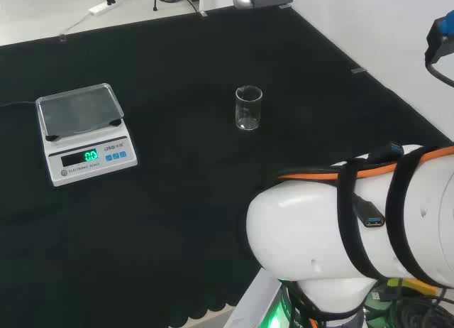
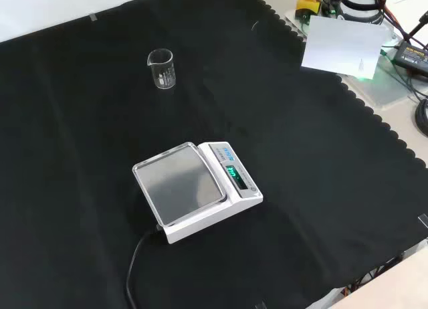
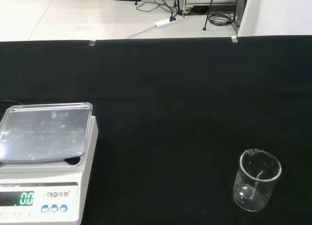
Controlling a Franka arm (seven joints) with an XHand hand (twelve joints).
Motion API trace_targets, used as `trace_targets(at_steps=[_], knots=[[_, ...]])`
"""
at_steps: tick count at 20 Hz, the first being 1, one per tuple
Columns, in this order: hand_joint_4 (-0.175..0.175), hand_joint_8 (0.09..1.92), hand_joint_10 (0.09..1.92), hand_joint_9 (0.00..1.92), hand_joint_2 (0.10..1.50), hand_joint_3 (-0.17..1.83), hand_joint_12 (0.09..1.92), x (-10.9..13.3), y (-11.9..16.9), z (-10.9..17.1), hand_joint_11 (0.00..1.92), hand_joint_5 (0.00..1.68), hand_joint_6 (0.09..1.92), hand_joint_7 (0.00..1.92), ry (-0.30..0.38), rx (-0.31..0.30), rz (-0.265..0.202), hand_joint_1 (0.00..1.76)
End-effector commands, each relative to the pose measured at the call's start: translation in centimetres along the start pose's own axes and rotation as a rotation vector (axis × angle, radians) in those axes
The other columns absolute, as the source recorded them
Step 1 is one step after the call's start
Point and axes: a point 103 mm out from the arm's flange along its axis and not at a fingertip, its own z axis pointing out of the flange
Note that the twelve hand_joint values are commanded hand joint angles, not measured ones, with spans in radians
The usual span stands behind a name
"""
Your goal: Pick up the beaker.
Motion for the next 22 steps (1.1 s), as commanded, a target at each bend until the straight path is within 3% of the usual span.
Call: trace_targets(at_steps=[1,2,4,11,13,18,22], knots=[[-0.081,0.55,0.67,0.46,0.72,0.08,1.17,-2.7,-8.3,-12.9,0.24,0.37,0.17,0.52,0.044,-0.089,0.133,0.74],[-0.094,0.66,0.77,0.5,0.73,0.09,1.31,-2.9,-8.7,-13.6,0.25,0.41,0.2,0.55,0.045,-0.088,0.141,0.76],[-0.103,0.78,0.85,0.53,0.74,0.1,1.42,-2.2,-8.8,-13.6,0.26,0.43,0.23,0.57,0.039,-0.084,0.139,0.77],[-0.104,0.82,0.88,0.53,0.74,0.11,1.45,4.0,-7.4,-12.9,0.26,0.43,0.25,0.56,-0.031,-0.078,0.126,0.78],[-0.097,0.82,0.88,0.53,0.74,0.11,1.45,4.1,-5.8,-11.5,0.26,0.43,0.25,0.56,-0.059,-0.042,0.134,0.78],[-0.074,0.8,0.88,0.52,0.72,0.1,1.45,-5.5,-1.2,-6.8,0.26,0.38,0.24,0.51,-0.028,0.043,0.158,0.78],[-0.069,0.8,0.87,0.51,0.72,0.1,1.45,-11.0,2.1,-3.6,0.26,0.37,0.23,0.5,0.011,0.08,0.17,0.78]])
